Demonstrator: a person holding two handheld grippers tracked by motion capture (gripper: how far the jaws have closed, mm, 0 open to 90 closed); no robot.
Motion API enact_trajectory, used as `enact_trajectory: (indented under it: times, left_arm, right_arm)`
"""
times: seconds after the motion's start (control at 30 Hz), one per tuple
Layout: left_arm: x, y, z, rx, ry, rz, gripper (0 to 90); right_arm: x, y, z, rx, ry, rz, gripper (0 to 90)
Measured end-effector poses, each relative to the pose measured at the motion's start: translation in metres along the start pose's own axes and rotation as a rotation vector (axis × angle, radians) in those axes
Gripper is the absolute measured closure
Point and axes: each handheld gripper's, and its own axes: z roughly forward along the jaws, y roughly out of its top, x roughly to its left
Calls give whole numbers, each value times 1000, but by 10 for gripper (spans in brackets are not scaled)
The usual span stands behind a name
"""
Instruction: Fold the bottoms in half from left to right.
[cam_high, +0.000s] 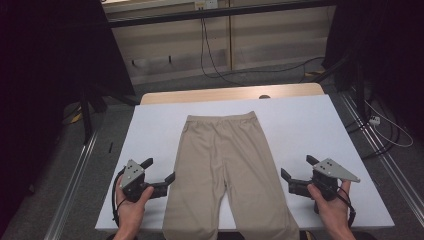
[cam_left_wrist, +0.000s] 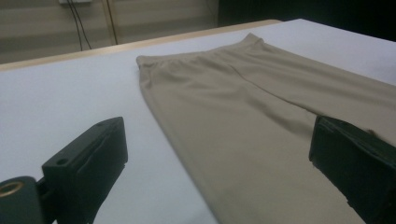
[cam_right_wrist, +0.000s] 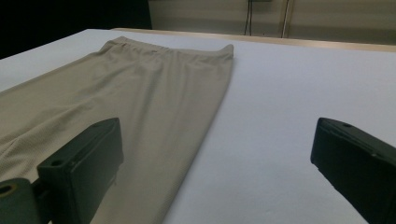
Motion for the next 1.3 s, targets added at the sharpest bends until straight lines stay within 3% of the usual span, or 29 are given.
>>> enact_trajectory:
  times: [0.47,0.73,0.87,0.93,0.97,1.07,1.1,1.3]
  left_arm:
    - [2,-1,3,26,-6,-34,46]
    - [3,0,6,41,-10,-37,52]
    - [4,0,10,47,-3,-27,62]
    - [4,0,12,61,-23,-15,66]
    - [4,2,13,69,-61,-24,66]
    - [4,4,16,79,-63,9,93]
    - [5,7,18,80,-76,1,96]
    - [5,14,25,46,-90,33,82]
  right_arm:
    - [3,-1,2,14,38,5,27]
    - [13,1,6,25,65,-1,10]
    - [21,3,13,49,75,-20,9]
    - [26,4,15,56,83,-32,12]
    - [32,6,17,54,88,-41,12]
    - [42,7,22,61,112,-70,14]
    - [47,7,24,65,117,-82,14]
    - [65,6,35,92,162,-112,17]
